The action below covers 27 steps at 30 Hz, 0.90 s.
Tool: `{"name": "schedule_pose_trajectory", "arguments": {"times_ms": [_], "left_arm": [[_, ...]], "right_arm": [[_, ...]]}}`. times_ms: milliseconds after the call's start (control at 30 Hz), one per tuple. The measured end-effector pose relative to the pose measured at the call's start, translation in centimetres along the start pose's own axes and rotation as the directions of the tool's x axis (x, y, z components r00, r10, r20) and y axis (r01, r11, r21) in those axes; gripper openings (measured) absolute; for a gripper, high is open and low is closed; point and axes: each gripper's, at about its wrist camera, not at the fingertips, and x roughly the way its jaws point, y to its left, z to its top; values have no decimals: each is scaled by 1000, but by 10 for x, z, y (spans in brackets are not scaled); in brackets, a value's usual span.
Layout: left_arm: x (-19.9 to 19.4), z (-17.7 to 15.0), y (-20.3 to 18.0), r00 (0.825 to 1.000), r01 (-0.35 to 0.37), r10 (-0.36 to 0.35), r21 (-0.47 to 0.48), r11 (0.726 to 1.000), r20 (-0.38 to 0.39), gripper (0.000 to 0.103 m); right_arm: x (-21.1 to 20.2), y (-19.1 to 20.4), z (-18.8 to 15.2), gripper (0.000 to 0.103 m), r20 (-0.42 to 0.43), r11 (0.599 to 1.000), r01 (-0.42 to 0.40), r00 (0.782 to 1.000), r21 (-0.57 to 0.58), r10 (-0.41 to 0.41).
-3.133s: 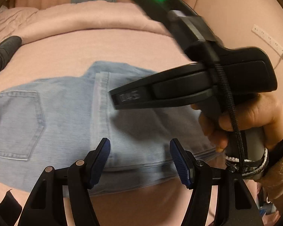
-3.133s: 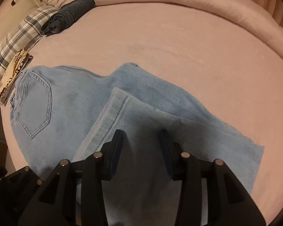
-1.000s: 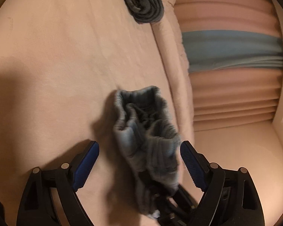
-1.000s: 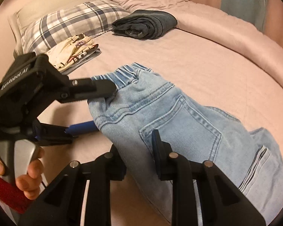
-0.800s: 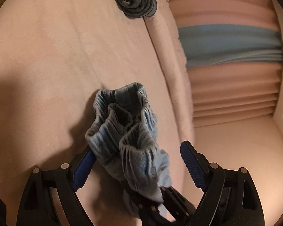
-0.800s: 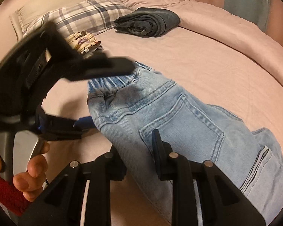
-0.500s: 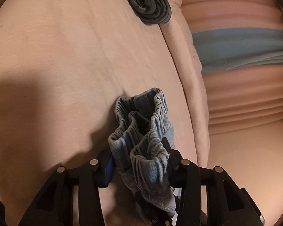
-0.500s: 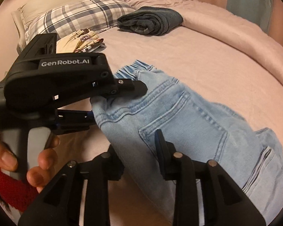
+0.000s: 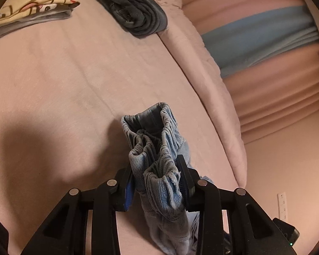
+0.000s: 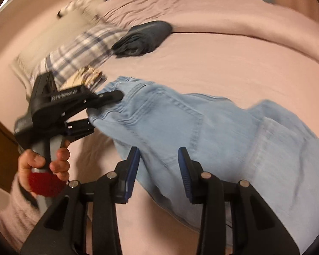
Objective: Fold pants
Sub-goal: 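Lift the cuffs with the left tool and fold them over toward the waistband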
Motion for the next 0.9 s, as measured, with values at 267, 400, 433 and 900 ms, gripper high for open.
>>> {"name": "schedule_pose_trajectory", "arguments": {"times_ms": [267, 400, 433, 900], "left_arm": [[-11, -6, -16, 999, 17, -19, 75, 997, 26, 31], [-19, -11, -38, 999, -12, 4, 180, 984, 46, 31], [-20, -12, -41, 999, -15, 6, 199, 980, 49, 31], [-8, -56, -118, 999, 25, -41, 487, 873, 23, 30]], "right_arm": [[4, -36, -1, 34, -28, 993, 86, 996, 85, -84], [25, -42, 5, 25, -41, 990, 71, 997, 121, -66], [30, -41, 7, 26, -45, 991, 52, 998, 126, -47], [50, -77, 1, 31, -117, 925, -94, 982, 368, 146]]}}
